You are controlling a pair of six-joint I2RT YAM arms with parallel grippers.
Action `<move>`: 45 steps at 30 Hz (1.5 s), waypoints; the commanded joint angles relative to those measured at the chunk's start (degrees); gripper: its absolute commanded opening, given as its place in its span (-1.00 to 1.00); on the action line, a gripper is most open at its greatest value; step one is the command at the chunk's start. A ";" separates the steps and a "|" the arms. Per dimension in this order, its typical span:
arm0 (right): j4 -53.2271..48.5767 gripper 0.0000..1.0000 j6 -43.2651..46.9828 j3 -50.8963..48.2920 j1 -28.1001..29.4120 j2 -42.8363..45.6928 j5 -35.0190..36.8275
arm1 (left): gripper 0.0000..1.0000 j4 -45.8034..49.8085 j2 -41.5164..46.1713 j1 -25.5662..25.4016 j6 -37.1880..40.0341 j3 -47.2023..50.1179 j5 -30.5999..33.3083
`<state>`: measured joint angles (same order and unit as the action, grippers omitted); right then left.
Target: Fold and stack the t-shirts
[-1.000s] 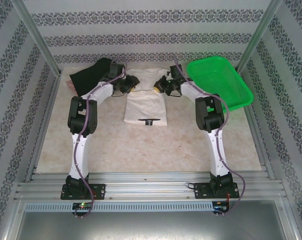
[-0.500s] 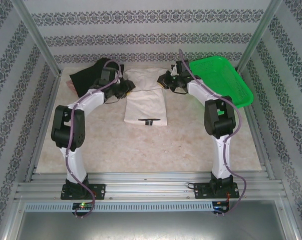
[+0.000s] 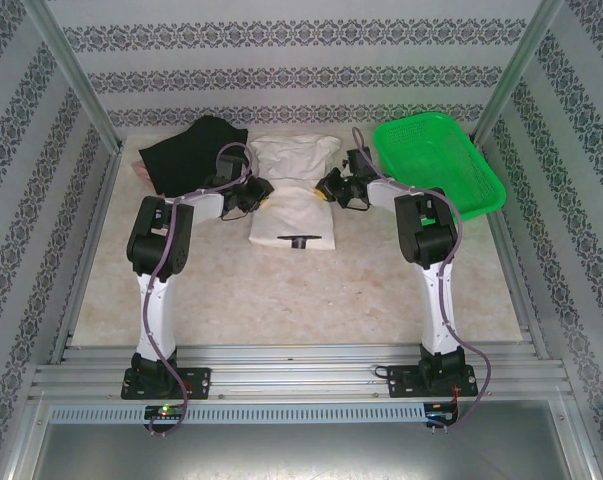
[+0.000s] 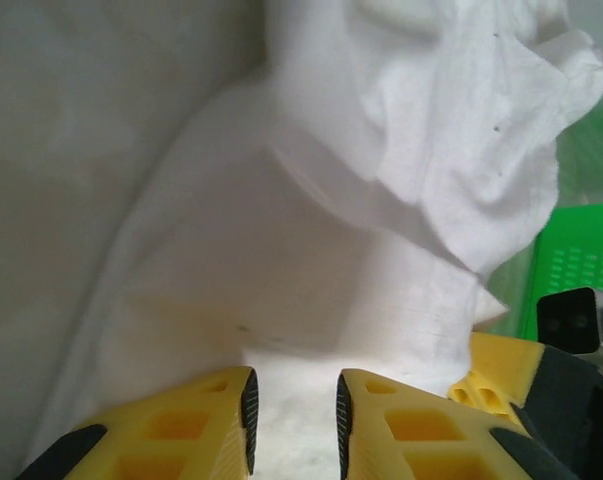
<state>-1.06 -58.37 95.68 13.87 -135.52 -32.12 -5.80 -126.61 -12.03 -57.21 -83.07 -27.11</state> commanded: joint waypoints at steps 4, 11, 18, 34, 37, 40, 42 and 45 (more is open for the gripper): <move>-1.93 -0.87 1.36 -0.99 -1.66 2.20 5.74 | -0.42 0.26 0.66 0.96 0.18 1.55 -0.39; -1.87 -0.30 4.98 -4.08 -3.31 17.36 0.62 | 0.19 0.88 17.32 1.99 -0.65 7.54 -3.36; -20.76 0.34 20.29 -18.68 -5.77 40.83 -5.52 | 0.49 10.28 43.16 1.50 -1.15 21.54 -3.94; 14.00 0.54 6.06 -58.86 -6.63 47.78 -20.87 | 0.67 -17.23 43.29 0.53 -15.22 49.08 -11.99; 15.83 0.52 5.88 -56.99 -5.53 42.52 -20.68 | 0.63 -18.83 37.79 0.56 -15.21 47.24 -11.84; 16.52 0.50 5.68 -54.35 -3.85 37.83 -19.99 | 0.60 -22.54 32.39 0.52 -16.35 46.20 -11.84; 17.82 0.48 5.05 -52.92 -3.00 34.82 -19.40 | 0.59 -24.76 29.30 0.54 -16.88 45.49 -11.25; 21.39 0.44 2.77 -50.87 -1.56 30.30 -18.42 | 0.54 -26.99 24.41 0.32 -17.25 43.68 -11.03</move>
<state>14.13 -53.49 42.52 10.94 -101.73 -50.96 -26.48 -98.00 -10.66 -73.28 -37.58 -38.37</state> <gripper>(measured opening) 0.724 0.774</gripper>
